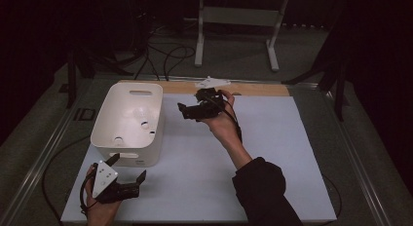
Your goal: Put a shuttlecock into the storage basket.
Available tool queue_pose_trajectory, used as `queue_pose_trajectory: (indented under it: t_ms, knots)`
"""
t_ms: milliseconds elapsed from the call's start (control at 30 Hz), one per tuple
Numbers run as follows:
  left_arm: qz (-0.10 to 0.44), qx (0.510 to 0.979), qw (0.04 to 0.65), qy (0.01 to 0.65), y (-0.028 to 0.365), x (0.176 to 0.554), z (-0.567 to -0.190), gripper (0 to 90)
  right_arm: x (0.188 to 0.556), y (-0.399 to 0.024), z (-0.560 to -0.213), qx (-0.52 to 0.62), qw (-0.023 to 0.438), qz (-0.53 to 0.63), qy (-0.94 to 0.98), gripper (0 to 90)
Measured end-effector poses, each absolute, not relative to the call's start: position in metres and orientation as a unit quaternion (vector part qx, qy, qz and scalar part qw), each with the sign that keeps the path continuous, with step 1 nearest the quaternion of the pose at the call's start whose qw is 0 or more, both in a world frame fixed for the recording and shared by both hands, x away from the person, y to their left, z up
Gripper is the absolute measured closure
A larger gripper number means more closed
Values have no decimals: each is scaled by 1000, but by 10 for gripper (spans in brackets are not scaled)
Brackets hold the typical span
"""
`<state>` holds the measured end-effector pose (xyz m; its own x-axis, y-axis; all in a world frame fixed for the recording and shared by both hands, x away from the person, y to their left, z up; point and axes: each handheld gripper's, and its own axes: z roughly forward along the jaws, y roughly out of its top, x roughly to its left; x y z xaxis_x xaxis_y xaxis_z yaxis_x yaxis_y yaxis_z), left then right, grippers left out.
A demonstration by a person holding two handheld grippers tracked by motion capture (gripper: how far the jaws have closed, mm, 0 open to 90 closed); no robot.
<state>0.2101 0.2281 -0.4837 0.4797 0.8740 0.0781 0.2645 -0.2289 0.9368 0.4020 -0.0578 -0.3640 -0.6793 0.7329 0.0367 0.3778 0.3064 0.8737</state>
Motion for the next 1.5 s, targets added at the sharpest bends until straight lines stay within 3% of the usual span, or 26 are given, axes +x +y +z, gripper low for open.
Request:
queue_pose_trajectory:
  t_ms: [800,1500]
  knots:
    - [316,712,481,401,229,210,-483,5,366,-149,-394,387,225,441,778,75]
    - [309,707,488,407,232,209,-482,5,312,-207,-420,407,264,438,757,75]
